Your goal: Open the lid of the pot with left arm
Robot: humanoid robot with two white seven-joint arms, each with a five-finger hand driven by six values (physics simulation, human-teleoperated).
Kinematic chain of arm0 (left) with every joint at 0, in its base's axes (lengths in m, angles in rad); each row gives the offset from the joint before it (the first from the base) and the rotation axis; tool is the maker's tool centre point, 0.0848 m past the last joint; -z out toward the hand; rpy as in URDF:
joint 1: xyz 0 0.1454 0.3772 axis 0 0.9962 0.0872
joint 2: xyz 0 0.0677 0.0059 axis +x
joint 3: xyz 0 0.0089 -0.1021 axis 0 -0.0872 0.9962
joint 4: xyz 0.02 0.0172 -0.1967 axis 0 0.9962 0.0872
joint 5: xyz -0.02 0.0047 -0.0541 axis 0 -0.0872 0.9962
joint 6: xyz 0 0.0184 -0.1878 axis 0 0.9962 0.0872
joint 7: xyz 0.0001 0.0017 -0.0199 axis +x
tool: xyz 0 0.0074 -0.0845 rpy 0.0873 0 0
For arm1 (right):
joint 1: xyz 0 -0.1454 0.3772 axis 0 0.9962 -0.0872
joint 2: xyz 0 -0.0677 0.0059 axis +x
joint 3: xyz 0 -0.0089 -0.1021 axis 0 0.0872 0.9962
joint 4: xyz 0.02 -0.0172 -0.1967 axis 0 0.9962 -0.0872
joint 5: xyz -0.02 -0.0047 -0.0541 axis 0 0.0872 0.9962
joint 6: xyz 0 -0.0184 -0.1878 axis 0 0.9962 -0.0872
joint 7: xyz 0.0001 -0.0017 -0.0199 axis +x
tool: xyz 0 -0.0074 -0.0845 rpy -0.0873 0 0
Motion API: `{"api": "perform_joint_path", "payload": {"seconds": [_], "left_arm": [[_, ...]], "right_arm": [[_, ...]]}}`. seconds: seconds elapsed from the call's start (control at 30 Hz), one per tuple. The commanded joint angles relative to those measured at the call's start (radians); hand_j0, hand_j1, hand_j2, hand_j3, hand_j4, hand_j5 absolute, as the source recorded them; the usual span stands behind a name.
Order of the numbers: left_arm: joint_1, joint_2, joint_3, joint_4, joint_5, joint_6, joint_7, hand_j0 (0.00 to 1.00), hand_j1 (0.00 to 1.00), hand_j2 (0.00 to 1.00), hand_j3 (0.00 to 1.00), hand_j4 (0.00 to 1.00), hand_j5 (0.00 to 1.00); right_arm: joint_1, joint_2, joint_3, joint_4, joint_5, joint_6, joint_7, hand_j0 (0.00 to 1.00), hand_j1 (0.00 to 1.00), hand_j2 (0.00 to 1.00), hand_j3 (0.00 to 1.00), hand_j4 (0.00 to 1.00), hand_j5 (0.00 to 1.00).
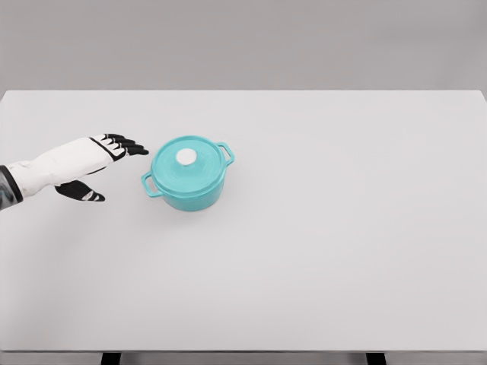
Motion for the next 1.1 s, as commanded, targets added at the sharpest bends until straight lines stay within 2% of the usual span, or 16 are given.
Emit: {"api": "perform_joint_path", "payload": {"seconds": [0.0, 0.17, 0.23, 0.33, 0.4, 0.47, 0.5, 0.53, 0.57, 0.6, 0.63, 0.7, 0.83, 0.93, 1.07], "left_arm": [[0.0, 0.002, 0.0, -0.001, 0.005, -0.001, -0.005, 1.0, 1.0, 1.0, 1.0, 1.0, 1.0], [-0.011, 0.005, 0.003, 0.002, 0.005, -0.001, -0.022, 1.0, 1.0, 1.0, 1.0, 1.0, 1.0], [-0.015, 0.002, 0.0, -0.002, 0.007, -0.004, -0.069, 1.0, 1.0, 1.0, 1.0, 1.0, 1.0], [-0.061, 0.003, -0.001, -0.002, -0.005, -0.041, -0.109, 1.0, 1.0, 1.0, 1.0, 1.0, 1.0], [-0.089, 0.008, -0.01, -0.002, -0.042, -0.041, -0.118, 1.0, 1.0, 1.0, 1.0, 1.0, 1.0], [-0.149, 0.121, -0.092, -0.016, 0.004, -0.041, -0.111, 1.0, 1.0, 1.0, 1.0, 1.0, 1.0], [-0.241, 0.171, -0.159, 0.007, 0.088, -0.041, -0.115, 1.0, 1.0, 1.0, 1.0, 1.0, 1.0], [-0.297, 0.187, -0.233, 0.034, 0.096, -0.041, -0.117, 1.0, 1.0, 1.0, 1.0, 1.0, 1.0], [-0.376, 0.194, -0.311, 0.031, 0.096, -0.041, -0.117, 1.0, 1.0, 1.0, 1.0, 1.0, 1.0], [-0.428, 0.18, -0.394, 0.028, 0.097, -0.041, -0.115, 1.0, 1.0, 1.0, 1.0, 1.0, 1.0], [-0.455, 0.143, -0.414, 0.031, 0.099, -0.041, -0.114, 1.0, 1.0, 1.0, 1.0, 1.0, 1.0], [-0.505, 0.063, -0.429, 0.03, 0.093, -0.041, -0.129, 1.0, 1.0, 1.0, 1.0, 1.0, 1.0], [-0.589, -0.036, -0.556, 0.063, 0.09, -0.041, -0.149, 1.0, 1.0, 1.0, 1.0, 1.0, 1.0], [-0.601, -0.067, -0.564, 0.085, 0.094, -0.041, -0.144, 1.0, 1.0, 1.0, 1.0, 1.0, 1.0], [-0.601, -0.099, -0.567, 0.166, 0.094, -0.041, -0.144, 1.0, 1.0, 1.0, 1.0, 1.0, 1.0]], "right_arm": [[0.002, 0.0, 0.0, 0.0, 0.0, 0.0, -0.001, 1.0, 1.0, 1.0, 1.0, 1.0, 1.0], [0.009, 0.0, 0.0, 0.001, 0.0, 0.0, -0.001, 1.0, 1.0, 1.0, 1.0, 1.0, 1.0], [0.009, 0.0, 0.0, 0.001, 0.0, 0.0, -0.001, 1.0, 1.0, 1.0, 1.0, 1.0, 1.0], [0.009, 0.0, 0.0, 0.001, 0.0, 0.0, -0.001, 1.0, 1.0, 1.0, 1.0, 1.0, 1.0], [0.009, 0.0, 0.0, 0.001, 0.0, 0.0, -0.001, 1.0, 1.0, 1.0, 1.0, 1.0, 1.0], [0.009, 0.0, 0.0, 0.001, 0.0, 0.0, -0.001, 1.0, 1.0, 1.0, 1.0, 1.0, 1.0], [0.009, 0.0, 0.0, 0.001, 0.0, 0.0, -0.001, 1.0, 1.0, 1.0, 1.0, 1.0, 1.0], [0.009, 0.0, 0.0, 0.001, 0.0, 0.0, -0.001, 1.0, 1.0, 1.0, 1.0, 1.0, 1.0], [0.009, 0.0, 0.0, 0.001, 0.0, 0.0, -0.001, 1.0, 1.0, 1.0, 1.0, 1.0, 1.0], [0.009, 0.0, 0.0, 0.001, 0.0, 0.0, -0.001, 1.0, 1.0, 1.0, 1.0, 1.0, 1.0], [0.009, 0.0, 0.0, 0.001, 0.0, 0.0, -0.001, 1.0, 1.0, 1.0, 1.0, 1.0, 1.0], [0.009, 0.0, 0.0, 0.001, 0.0, 0.0, -0.001, 1.0, 1.0, 1.0, 1.0, 1.0, 1.0], [0.009, 0.0, 0.0, 0.001, 0.0, 0.0, -0.001, 1.0, 1.0, 1.0, 1.0, 1.0, 1.0], [0.009, 0.0, 0.0, 0.001, 0.0, 0.0, -0.001, 1.0, 1.0, 1.0, 1.0, 1.0, 1.0], [0.009, 0.0, 0.0, 0.001, 0.0, 0.0, -0.001, 1.0, 1.0, 1.0, 1.0, 1.0, 1.0]]}}
